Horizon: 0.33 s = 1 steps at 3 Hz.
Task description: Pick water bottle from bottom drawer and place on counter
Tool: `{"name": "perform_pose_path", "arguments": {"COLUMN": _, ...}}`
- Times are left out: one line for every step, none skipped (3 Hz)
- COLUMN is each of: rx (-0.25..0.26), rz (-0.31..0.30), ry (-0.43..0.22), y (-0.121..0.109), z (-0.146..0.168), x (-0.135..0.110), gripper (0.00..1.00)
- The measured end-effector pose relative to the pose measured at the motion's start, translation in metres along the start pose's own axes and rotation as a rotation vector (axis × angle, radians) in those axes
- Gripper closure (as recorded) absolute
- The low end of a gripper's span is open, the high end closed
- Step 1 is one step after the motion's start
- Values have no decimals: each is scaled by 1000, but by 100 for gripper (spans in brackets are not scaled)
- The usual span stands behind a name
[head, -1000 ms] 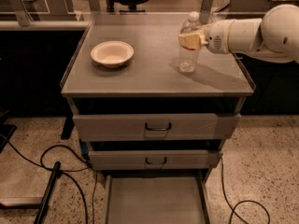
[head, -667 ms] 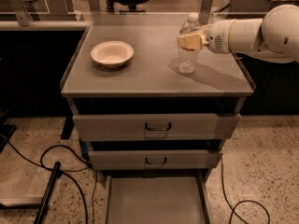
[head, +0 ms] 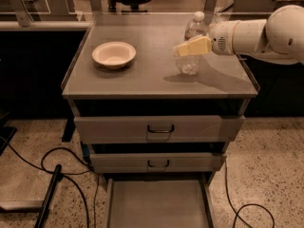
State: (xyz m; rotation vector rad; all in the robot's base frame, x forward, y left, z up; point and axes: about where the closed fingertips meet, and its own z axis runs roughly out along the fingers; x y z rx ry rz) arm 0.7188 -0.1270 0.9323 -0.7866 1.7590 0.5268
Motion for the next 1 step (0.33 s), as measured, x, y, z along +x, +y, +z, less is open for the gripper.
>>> {"name": "perform_pose_path", "arguments": {"rx": 0, "rz": 0, "ry": 0, "y": 0, "z": 0, "x": 0, "gripper": 0}}
